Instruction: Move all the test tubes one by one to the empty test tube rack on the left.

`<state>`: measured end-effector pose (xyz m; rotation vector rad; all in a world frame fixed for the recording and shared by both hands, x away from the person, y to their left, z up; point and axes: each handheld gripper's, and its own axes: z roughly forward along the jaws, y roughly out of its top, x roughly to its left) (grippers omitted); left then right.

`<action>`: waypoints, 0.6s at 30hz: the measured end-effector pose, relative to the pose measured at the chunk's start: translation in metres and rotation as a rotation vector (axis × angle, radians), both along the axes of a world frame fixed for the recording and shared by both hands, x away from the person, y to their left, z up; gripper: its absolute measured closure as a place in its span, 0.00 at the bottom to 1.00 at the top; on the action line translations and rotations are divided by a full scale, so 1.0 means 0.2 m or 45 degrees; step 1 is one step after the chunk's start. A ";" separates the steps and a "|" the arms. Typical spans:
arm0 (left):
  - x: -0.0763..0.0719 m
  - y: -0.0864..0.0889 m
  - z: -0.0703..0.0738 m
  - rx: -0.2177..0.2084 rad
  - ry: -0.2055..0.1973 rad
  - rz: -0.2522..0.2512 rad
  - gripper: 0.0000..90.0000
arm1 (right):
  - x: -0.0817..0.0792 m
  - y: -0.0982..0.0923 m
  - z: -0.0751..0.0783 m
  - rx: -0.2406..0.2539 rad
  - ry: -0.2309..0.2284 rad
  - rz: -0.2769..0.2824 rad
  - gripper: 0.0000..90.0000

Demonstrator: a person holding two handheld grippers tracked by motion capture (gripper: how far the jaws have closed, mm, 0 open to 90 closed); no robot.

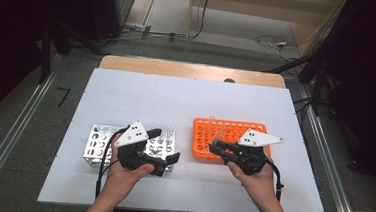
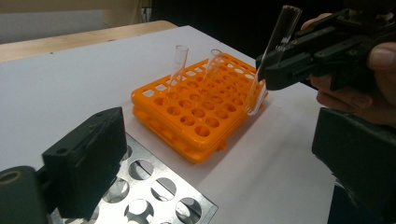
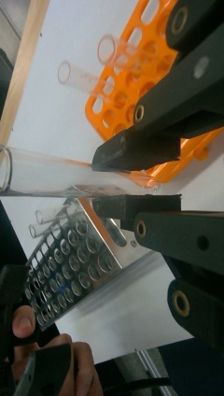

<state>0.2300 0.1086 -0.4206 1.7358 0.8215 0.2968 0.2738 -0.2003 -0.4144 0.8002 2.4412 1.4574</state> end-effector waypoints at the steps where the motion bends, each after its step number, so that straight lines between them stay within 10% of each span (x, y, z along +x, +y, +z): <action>1: 0.00 0.00 0.00 0.000 0.003 0.002 0.07 | 0.00 0.01 0.00 -0.003 0.003 0.009 0.82; 18: -0.03 -0.10 0.02 -0.021 -0.022 -0.115 0.42 | -0.08 0.19 -0.06 -0.058 0.010 0.149 0.82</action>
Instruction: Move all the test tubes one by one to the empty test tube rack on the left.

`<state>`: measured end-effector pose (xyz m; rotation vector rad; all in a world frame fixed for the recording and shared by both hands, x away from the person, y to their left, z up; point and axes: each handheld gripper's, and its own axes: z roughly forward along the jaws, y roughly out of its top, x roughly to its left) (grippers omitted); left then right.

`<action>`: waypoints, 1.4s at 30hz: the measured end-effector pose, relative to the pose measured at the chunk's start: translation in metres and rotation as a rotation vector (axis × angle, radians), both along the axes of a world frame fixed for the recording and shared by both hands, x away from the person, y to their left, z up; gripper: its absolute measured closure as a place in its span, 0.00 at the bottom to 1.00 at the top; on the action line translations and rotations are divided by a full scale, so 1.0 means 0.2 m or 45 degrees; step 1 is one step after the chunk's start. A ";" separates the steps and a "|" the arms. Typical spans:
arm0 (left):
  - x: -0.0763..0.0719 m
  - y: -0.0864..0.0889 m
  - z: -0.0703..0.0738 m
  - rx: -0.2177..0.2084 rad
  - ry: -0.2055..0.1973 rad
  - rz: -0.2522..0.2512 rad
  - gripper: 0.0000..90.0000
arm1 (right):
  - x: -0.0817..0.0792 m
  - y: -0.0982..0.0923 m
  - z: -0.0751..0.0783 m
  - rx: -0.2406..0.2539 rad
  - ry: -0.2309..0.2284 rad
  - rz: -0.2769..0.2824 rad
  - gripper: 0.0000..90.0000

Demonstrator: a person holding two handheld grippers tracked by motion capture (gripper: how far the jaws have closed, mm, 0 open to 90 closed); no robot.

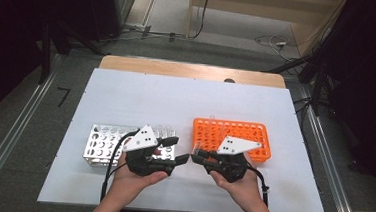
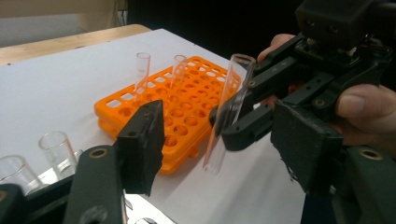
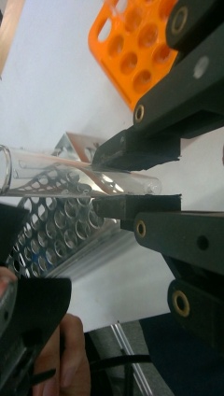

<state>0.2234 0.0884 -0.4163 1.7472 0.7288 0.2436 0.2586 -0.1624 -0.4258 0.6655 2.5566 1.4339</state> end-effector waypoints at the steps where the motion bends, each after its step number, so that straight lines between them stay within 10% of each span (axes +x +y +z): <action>1: 0.00 -0.01 0.00 -0.001 -0.001 -0.004 0.44 | -0.01 0.01 0.00 -0.002 0.001 0.011 0.82; 18: -0.02 -0.06 -0.01 0.045 -0.050 -0.039 0.82 | -0.07 0.12 -0.01 -0.028 0.006 0.116 0.82; 26: -0.02 -0.05 0.00 0.047 -0.062 -0.009 0.84 | -0.06 0.12 -0.01 -0.006 0.023 0.113 0.81; 42: 0.03 0.06 0.06 0.025 -0.075 0.071 0.85 | 0.00 0.00 0.02 0.068 0.024 0.134 0.12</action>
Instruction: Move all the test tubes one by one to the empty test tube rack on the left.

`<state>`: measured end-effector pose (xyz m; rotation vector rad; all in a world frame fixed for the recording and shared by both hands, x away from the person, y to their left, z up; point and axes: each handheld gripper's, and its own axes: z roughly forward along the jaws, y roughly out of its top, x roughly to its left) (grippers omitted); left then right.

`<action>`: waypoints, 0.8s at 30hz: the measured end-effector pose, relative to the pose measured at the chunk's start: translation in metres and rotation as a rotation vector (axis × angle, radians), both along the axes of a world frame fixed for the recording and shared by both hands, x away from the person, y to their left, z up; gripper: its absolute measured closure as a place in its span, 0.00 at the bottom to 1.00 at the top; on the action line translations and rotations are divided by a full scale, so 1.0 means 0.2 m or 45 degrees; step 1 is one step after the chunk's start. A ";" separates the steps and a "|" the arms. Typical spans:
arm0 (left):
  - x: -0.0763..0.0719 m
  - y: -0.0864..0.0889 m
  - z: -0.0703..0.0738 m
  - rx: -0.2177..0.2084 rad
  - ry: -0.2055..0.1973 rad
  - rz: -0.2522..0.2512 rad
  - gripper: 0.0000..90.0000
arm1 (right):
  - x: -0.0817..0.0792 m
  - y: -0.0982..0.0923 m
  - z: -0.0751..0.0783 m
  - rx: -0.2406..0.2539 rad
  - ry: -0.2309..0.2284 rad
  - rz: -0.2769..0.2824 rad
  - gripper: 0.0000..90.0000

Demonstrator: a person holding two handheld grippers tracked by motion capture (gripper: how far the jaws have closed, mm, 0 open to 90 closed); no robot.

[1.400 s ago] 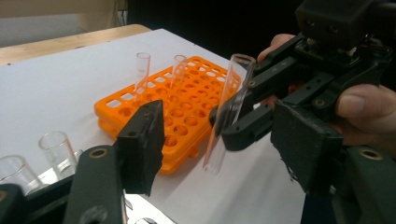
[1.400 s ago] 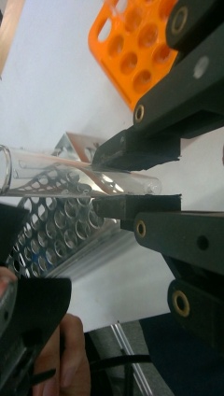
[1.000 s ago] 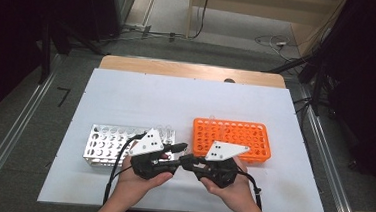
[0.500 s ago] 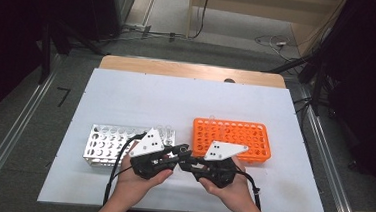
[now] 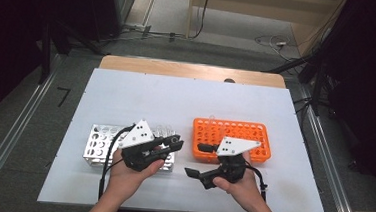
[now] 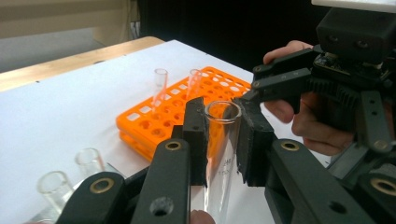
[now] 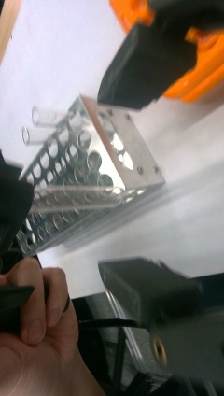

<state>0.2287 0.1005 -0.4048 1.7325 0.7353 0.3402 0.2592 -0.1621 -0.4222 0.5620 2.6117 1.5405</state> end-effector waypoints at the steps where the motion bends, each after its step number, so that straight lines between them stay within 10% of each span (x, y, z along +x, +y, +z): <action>1: 0.00 0.01 0.00 0.002 -0.003 0.009 0.85 | 0.01 -0.02 0.00 0.007 0.007 -0.006 0.09; 24: 0.11 0.22 0.08 -0.024 -0.039 0.144 0.85 | 0.12 -0.28 0.00 0.020 0.003 -0.166 0.00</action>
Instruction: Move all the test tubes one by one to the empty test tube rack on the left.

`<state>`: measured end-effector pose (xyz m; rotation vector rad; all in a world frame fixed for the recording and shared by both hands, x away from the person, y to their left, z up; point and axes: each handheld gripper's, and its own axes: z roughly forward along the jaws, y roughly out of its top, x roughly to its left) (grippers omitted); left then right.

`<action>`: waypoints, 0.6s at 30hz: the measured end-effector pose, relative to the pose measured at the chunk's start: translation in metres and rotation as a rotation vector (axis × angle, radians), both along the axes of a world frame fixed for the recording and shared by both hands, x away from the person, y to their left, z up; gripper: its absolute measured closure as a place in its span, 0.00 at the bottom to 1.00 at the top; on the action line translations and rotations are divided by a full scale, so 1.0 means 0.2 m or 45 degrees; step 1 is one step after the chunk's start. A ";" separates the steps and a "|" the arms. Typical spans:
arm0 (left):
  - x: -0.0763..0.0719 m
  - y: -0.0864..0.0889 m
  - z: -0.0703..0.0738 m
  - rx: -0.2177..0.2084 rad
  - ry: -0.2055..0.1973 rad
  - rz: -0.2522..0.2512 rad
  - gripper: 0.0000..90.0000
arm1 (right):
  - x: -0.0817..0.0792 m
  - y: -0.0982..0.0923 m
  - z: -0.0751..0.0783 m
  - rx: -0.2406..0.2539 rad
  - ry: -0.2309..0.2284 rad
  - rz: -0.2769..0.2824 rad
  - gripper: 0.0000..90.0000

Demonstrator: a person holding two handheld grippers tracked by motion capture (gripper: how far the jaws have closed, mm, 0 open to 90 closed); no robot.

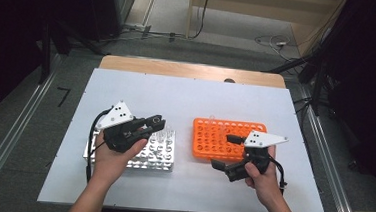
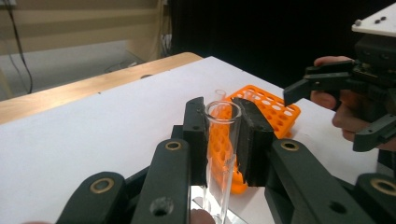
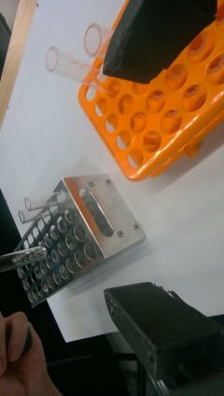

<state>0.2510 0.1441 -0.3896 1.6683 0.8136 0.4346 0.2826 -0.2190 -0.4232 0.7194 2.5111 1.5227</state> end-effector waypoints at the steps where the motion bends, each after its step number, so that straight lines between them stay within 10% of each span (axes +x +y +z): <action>1: 0.01 0.01 0.00 -0.001 -0.001 0.008 0.85 | 0.00 -0.01 0.00 -0.003 -0.002 -0.009 0.00; 18: 0.11 0.12 -0.06 -0.002 0.002 0.131 0.85 | -0.02 -0.22 -0.07 -0.022 0.023 -0.111 0.00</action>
